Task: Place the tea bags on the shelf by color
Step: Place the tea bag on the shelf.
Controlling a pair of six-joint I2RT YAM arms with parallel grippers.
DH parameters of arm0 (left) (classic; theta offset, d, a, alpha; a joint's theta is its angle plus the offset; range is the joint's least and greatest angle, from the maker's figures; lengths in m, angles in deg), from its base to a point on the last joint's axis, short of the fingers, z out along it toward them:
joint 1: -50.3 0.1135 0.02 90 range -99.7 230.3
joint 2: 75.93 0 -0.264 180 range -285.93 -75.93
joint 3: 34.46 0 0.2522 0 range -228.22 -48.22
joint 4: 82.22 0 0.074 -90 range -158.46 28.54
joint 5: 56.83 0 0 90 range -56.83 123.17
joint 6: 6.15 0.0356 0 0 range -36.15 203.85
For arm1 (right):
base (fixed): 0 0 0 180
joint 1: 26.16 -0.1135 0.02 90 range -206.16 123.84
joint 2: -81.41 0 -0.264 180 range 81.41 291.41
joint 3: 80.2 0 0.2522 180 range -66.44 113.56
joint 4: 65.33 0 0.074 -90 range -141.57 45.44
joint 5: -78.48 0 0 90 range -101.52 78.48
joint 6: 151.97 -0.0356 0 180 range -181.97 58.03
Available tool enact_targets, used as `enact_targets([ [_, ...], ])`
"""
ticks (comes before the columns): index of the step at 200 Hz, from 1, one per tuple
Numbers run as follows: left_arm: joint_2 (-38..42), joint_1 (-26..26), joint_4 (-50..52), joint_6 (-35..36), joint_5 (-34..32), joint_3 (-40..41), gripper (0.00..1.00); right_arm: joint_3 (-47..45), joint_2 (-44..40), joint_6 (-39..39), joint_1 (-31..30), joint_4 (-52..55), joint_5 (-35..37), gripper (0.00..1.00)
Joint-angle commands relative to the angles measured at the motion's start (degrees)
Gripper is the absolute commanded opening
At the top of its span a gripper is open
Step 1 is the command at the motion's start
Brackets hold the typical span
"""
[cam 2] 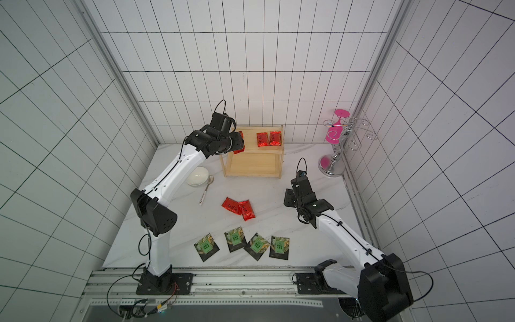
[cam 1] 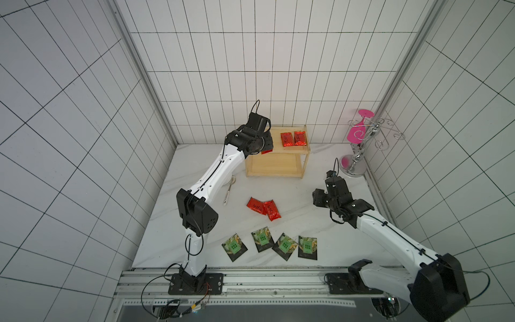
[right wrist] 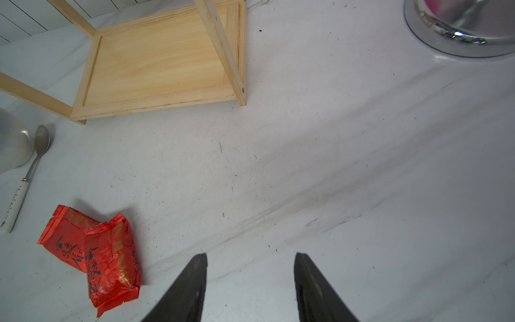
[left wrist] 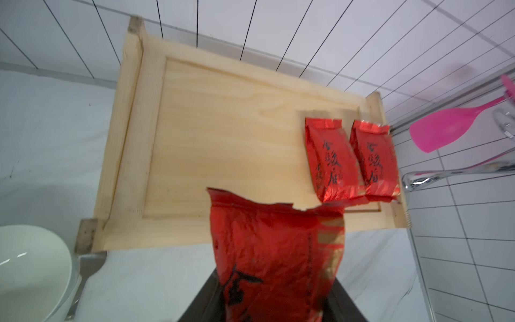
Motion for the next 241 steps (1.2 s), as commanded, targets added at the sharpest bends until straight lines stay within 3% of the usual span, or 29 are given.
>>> enact_targets([
  [1, -3.8, 0.8, -5.2, 1.1, 6.5, -1.9, 0.47, -0.2, -0.9, -0.2, 0.7, 1.6, -0.3, 0.54],
  [72, -8.9, 3.6, -13.2, -1.7, 11.0, -3.1, 0.46, -2.3, -0.4, -1.5, 0.9, 0.1, -1.7, 0.54],
  [114, -13.0, 3.5, -12.6, -2.4, 10.9, -7.2, 0.46, -2.8, -0.6, -1.6, 1.1, -0.3, -2.0, 0.55],
  [241, -14.9, 2.3, -14.0, -3.3, 11.6, -7.7, 0.55, -3.6, -0.9, -1.6, 2.4, -0.9, -3.2, 0.55],
])
